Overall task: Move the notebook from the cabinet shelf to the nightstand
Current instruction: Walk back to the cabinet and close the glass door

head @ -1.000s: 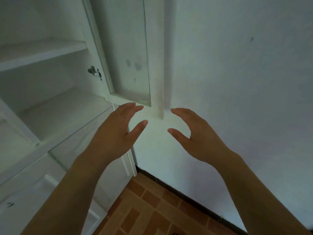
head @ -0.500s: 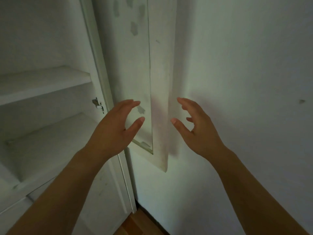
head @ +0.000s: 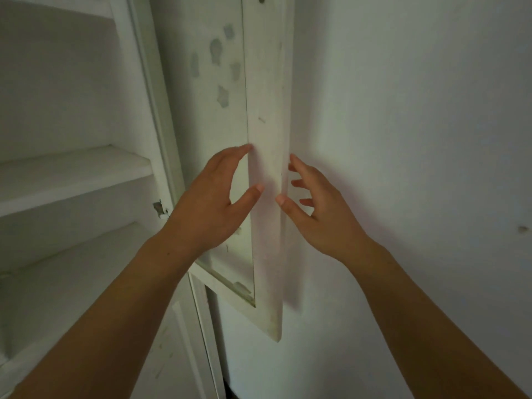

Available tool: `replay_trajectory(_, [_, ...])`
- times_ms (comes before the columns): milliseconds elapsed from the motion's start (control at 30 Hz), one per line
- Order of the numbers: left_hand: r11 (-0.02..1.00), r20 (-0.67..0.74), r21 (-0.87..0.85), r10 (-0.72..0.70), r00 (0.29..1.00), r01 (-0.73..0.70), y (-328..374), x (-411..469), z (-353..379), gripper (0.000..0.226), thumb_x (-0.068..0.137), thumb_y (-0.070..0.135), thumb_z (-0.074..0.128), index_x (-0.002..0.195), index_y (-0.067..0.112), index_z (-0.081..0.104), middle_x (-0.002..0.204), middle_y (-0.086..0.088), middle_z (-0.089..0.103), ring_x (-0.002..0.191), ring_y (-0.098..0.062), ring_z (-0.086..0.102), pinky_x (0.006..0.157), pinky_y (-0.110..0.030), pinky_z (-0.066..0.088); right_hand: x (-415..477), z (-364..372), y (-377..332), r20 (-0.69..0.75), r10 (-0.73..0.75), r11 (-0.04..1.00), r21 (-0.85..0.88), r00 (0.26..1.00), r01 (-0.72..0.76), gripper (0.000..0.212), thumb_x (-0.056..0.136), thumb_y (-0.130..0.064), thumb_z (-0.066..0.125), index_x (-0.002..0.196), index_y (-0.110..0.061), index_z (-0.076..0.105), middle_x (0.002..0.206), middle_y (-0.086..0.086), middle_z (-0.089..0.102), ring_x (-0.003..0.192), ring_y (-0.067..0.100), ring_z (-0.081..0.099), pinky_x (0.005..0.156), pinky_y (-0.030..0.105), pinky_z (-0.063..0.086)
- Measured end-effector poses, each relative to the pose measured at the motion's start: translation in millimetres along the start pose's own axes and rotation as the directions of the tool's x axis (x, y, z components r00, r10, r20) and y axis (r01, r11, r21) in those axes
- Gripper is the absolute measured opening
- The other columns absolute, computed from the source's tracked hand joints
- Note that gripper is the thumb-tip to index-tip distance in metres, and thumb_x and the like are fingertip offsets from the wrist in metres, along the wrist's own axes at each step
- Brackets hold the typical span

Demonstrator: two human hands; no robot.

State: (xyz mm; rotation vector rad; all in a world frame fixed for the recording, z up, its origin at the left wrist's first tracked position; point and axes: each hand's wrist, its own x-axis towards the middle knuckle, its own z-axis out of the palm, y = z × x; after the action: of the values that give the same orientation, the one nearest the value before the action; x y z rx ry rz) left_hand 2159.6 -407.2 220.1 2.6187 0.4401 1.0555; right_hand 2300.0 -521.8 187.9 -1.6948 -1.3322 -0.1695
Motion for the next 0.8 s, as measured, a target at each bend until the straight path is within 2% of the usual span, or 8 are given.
replay_trajectory(233, [0.999,-0.029,0.031,-0.014,0.999,0.015,12,8,-2,0.070,0.084,0.055,0.037,0.145,0.031,0.012,0.154,0.006,0.019,0.139,-0.014,0.022,0.107,-0.030,0.021,8,-8,-6,0.037,-0.042,0.995,0.098,0.998,0.038,0.057,0.088,-0.043,0.052,0.140,-0.034,0.030,0.137,-0.017,0.041,0.119,0.002,0.044,0.091,0.024,0.046])
replay_trajectory(367, [0.998,-0.010,0.025,-0.050,0.999,0.050,13,3,-1,0.069,0.085,0.056,0.035,0.144,0.034,0.010,0.155,0.008,0.015,0.140,-0.014,0.020,0.109,-0.033,0.021,3,-11,-12,0.060,-0.082,0.995,0.071,0.995,0.077,0.055,0.088,-0.044,0.052,0.138,-0.034,0.030,0.129,-0.024,0.038,0.115,-0.006,0.039,0.085,0.010,0.039])
replay_trajectory(433, [0.998,-0.017,0.008,-0.069,0.997,0.069,14,-1,-4,0.067,0.085,0.055,0.036,0.144,0.035,0.010,0.155,0.010,0.016,0.140,-0.013,0.021,0.108,-0.031,0.021,-1,-11,-16,0.074,-0.090,0.994,0.072,0.993,0.084,0.057,0.087,-0.045,0.050,0.139,-0.036,0.028,0.127,-0.026,0.036,0.115,-0.006,0.039,0.088,0.012,0.040])
replay_trajectory(533, [0.996,-0.027,0.015,-0.087,0.996,0.088,14,-9,-11,0.066,0.085,0.056,0.035,0.143,0.037,0.011,0.153,0.012,0.019,0.138,-0.012,0.025,0.104,-0.027,0.021,-4,-10,-21,0.110,-0.110,0.993,0.054,0.988,0.105,0.060,0.086,-0.049,0.046,0.141,-0.035,0.024,0.138,-0.018,0.036,0.122,0.000,0.039,0.098,0.023,0.042])
replay_trajectory(700, [0.995,-0.044,0.011,-0.096,0.994,0.097,11,-26,-36,0.067,0.082,0.060,0.032,0.143,0.039,0.013,0.152,0.013,0.022,0.136,-0.011,0.029,0.109,-0.038,0.030,-7,-2,-34,0.175,-0.223,0.973,0.092,0.959,0.210,0.054,0.091,-0.041,0.045,0.141,-0.038,0.024,0.133,-0.025,0.035,0.121,-0.008,0.035,0.102,0.021,0.040])
replay_trajectory(800, [0.996,-0.088,0.017,-0.085,0.993,0.086,4,-38,-56,0.065,0.083,0.062,0.033,0.142,0.040,0.015,0.148,0.015,0.027,0.134,-0.008,0.031,0.106,-0.032,0.031,-8,12,-44,0.209,-0.296,0.953,0.132,0.932,0.273,0.054,0.093,-0.039,0.045,0.142,-0.038,0.021,0.140,-0.020,0.034,0.127,-0.005,0.033,0.104,0.025,0.038])
